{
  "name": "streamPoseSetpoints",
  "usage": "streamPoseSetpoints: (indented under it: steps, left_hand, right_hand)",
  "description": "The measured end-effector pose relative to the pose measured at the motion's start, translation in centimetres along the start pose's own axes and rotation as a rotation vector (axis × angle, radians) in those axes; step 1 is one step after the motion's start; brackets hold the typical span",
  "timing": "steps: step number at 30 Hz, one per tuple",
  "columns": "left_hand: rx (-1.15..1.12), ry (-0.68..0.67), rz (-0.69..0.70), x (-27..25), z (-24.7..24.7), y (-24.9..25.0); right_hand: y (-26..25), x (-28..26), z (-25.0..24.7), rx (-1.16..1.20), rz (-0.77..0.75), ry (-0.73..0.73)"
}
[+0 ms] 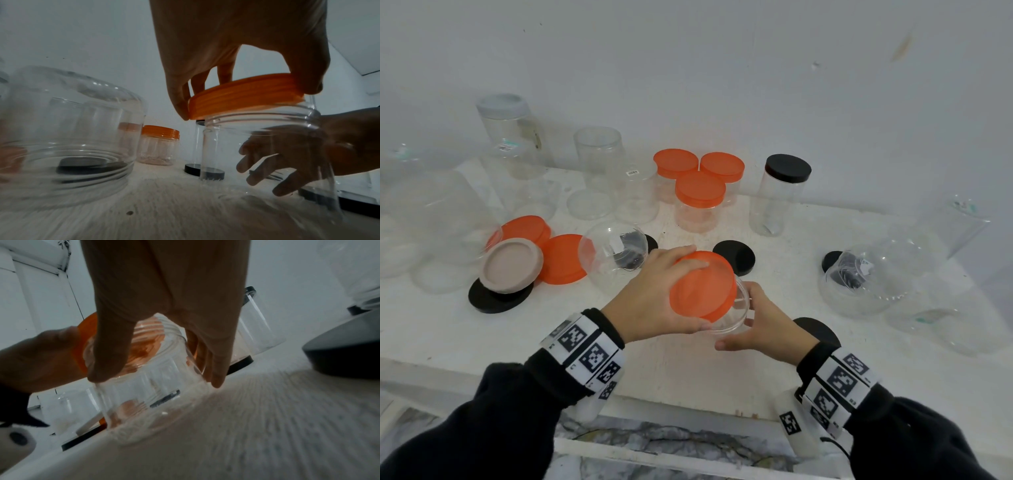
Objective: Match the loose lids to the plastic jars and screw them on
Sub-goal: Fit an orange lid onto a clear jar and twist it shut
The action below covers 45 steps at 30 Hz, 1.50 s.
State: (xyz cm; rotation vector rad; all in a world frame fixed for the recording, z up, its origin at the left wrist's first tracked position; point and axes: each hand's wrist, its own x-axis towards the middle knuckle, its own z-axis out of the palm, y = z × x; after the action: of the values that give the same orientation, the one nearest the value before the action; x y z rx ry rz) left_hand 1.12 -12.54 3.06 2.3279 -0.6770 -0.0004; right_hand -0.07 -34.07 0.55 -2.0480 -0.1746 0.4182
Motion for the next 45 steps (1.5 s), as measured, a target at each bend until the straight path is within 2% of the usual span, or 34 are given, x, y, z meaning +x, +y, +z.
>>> streamPoseSetpoints:
  steps: [8,17,20,22,26,29,34,37,45]
  left_hand:
    - [0.131,-0.145,0.054,1.7,0.7,0.5]
    - [0.139,-0.150,0.110,1.5,1.0,0.2]
    - [0.042,-0.190,0.051,1.2,0.9,-0.1]
    - [-0.067,-0.211,-0.036,1.0,0.8,-0.6]
    - [-0.277,-0.265,-0.206,0.6,0.5,-1.8]
    - [-0.365,-0.314,-0.219,0.8,0.9,-2.4]
    - [-0.510,-0.285,-0.260,0.8,1.7,-3.2]
    - [-0.496,-0.258,-0.256,0.9,1.9,-3.4]
    - [-0.502,-0.238,-0.250,0.9,2.0,-3.8]
  right_hand:
    - [-0.1,0.0,0.5,-0.022,-0.032,0.027]
    - [-0.2,0.0,0.5,-0.046,-0.029,0.024]
    - [-0.4,-0.1,0.0,-0.067,-0.027,-0.036]
    - [-1.0,-0.2,-0.7,-0.103,-0.033,-0.058]
    - [-3.9,-0.3,-2.3,-0.313,-0.131,-0.061]
    - [-6.6,-0.2,-2.4,-0.648,-0.215,-0.131]
    - [-9.1,0.9,-1.2,-1.041,-0.187,-0.255]
    - [-9.8,1.6,-0.9,-1.119,-0.181,-0.275]
    - [-10.1,1.9,-1.3,-1.130,-0.239,-0.368]
